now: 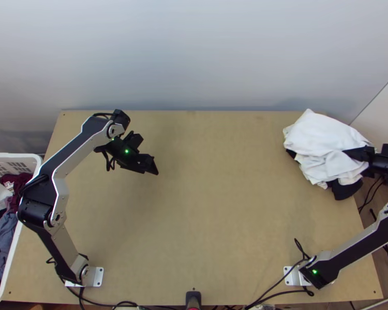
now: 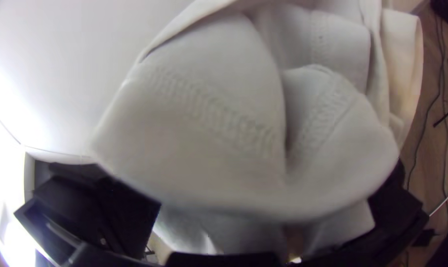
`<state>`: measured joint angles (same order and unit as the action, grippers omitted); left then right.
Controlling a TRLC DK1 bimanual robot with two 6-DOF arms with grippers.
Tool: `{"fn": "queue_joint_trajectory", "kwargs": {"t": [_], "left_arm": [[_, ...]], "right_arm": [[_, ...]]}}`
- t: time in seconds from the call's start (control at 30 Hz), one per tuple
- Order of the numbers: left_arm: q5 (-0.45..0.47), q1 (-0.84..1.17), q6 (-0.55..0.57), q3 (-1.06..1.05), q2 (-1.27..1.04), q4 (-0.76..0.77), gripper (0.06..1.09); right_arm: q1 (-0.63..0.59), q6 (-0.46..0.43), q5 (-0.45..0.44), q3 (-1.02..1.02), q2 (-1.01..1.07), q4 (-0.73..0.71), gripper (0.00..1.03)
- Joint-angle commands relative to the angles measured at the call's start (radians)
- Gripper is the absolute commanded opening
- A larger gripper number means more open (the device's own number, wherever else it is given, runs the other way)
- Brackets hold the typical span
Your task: Fold the t-shirt
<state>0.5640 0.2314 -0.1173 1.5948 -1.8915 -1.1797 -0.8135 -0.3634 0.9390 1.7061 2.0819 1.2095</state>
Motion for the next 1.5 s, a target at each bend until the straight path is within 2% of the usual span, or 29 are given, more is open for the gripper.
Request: {"fn": "queue_joint_trajectory", "kwargs": {"t": [0.0, 0.23, 0.63, 0.73, 0.77, 0.83, 1.0, 1.03, 1.23, 1.47], "left_arm": [[-0.001, 0.014, -0.001, 0.001, 0.0, 0.008, 1.04], [-0.001, 0.036, 0.01, 0.008, -0.008, 0.012, 1.04], [-0.001, 0.049, 0.07, 0.017, 0.011, 0.015, 1.04], [-0.001, 0.063, 0.091, 0.019, 0.025, 0.02, 1.04], [-0.003, 0.069, 0.1, 0.022, 0.031, 0.023, 1.04], [-0.006, 0.077, 0.123, 0.022, 0.043, 0.037, 1.04], [-0.039, 0.077, 0.154, -0.004, 0.088, 0.046, 1.04], [-0.047, 0.072, 0.156, -0.018, 0.109, 0.046, 1.04], [-0.069, 0.003, 0.154, -0.144, 0.236, 0.048, 1.04], [-0.075, -0.053, 0.154, -0.262, 0.324, 0.083, 1.04]], "right_arm": [[-0.004, -0.069, -0.003, 0.076, -0.075, 0.165, 0.98], [0.011, -0.097, -0.003, 0.089, -0.164, 0.228, 0.98], [-0.158, -0.112, -0.003, 0.222, -0.209, 0.277, 0.97], [-0.147, -0.126, 0.021, 0.245, -0.249, 0.325, 0.86], [-0.13, -0.138, 0.027, 0.253, -0.266, 0.332, 0.78], [-0.084, -0.169, 0.032, 0.265, -0.295, 0.346, 0.54], [0.039, -0.229, 0.06, 0.25, -0.367, 0.344, 0.08], [0.068, -0.246, 0.067, 0.237, -0.375, 0.337, 0.03], [0.24, -0.247, 0.066, 0.033, -0.358, 0.144, 0.03], [0.277, -0.247, 0.06, -0.091, -0.249, -0.126, 0.03]]}}
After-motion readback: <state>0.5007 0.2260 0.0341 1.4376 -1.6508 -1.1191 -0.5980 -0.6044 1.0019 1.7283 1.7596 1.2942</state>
